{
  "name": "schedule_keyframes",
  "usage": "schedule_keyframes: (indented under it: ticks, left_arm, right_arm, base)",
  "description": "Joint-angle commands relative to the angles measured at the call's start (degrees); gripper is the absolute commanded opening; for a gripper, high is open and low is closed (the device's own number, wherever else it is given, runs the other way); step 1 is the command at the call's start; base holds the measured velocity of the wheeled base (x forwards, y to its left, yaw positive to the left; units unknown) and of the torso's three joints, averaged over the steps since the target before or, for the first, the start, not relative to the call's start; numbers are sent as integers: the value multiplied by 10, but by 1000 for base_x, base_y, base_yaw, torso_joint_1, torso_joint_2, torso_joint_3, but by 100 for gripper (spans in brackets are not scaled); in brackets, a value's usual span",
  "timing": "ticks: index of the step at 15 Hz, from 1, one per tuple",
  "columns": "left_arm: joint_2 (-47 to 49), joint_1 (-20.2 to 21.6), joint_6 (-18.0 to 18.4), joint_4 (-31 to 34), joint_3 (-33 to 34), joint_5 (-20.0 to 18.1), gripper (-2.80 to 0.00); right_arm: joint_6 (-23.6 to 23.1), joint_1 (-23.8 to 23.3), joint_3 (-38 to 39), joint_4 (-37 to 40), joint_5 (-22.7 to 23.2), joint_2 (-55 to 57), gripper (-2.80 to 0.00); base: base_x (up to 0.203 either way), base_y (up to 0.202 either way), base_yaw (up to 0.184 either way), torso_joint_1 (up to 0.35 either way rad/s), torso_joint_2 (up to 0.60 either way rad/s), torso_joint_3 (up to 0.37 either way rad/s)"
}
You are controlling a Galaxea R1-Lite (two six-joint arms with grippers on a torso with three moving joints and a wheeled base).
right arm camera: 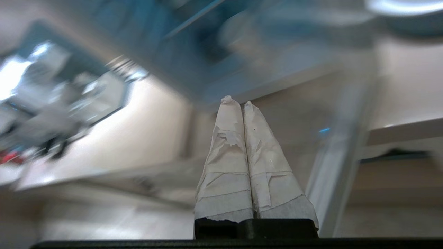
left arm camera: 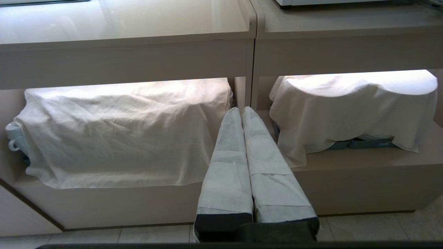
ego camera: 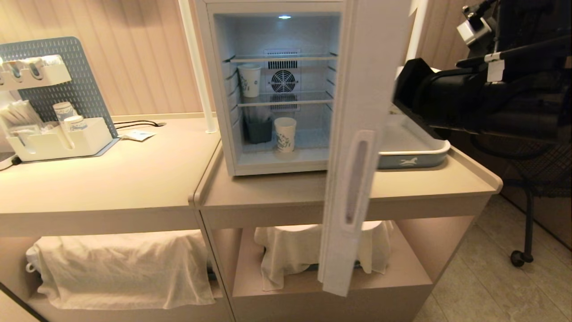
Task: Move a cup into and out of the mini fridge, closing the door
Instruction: Close the freezer door
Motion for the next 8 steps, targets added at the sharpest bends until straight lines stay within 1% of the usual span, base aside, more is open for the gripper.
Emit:
schedule_keyframes:
  ticks: [1,4,5,6,8]
  left_arm:
    - [0,0,1,0,1,1,-280]
    - [0,0,0,0,1,0,-280]
    - [0,0,0,0,1,0,-280]
    - [0,0,0,0,1,0,-280]
    - [0,0,1,0,1,0,-280]
  right_arm:
    - [22,50,-8,-11,10,1,-280]
    - [18,46,-4,-11,4,6,-280]
    - [10,36,-5,-8,3,8,-280]
    - [-17,24,-5,-10,1,10,-280]
    - [-100,-7,-3,-10,-1,12,-280]
  base:
    - [0,0,0,0,0,0]
    - [0,0,0,0,0,0]
    - [0,0,0,0,0,0]
    - [0,0,0,0,0,0]
    - [0,0,0,0,0,0]
